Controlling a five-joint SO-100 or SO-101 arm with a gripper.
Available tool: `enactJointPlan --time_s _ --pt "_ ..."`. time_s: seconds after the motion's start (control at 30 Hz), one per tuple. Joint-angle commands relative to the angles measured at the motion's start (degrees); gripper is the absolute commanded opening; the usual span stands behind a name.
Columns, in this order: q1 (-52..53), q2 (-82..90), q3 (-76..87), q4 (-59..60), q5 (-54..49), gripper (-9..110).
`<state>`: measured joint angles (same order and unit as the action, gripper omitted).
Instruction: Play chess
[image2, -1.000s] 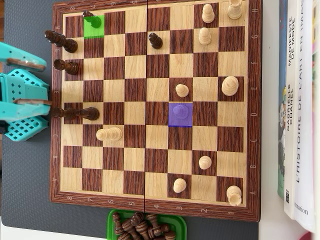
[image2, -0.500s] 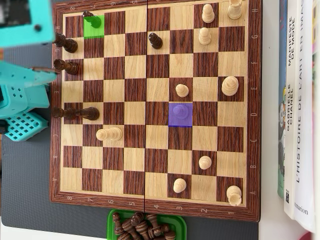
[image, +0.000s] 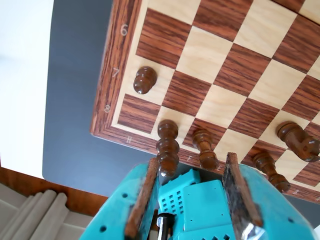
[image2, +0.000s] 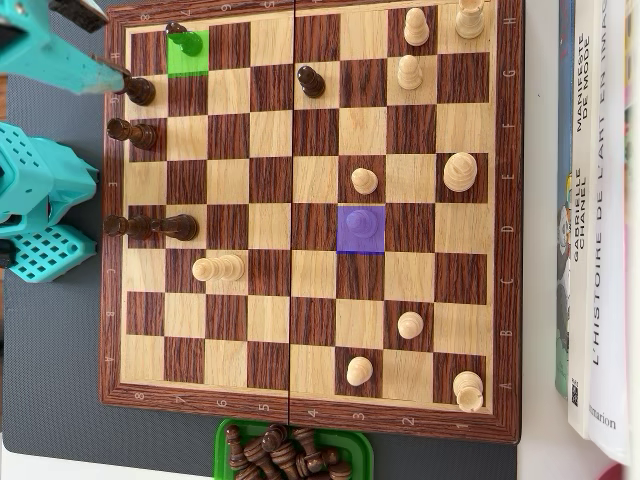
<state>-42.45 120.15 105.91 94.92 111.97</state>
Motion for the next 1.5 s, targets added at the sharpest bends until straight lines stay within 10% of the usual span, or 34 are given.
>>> enactJointPlan --time_s 0.0,1.47 --pt "-1.4 -2.0 -2.6 0.2 0.7 19" --pt "-5.9 -25.2 -3.3 -16.3 0.6 21"
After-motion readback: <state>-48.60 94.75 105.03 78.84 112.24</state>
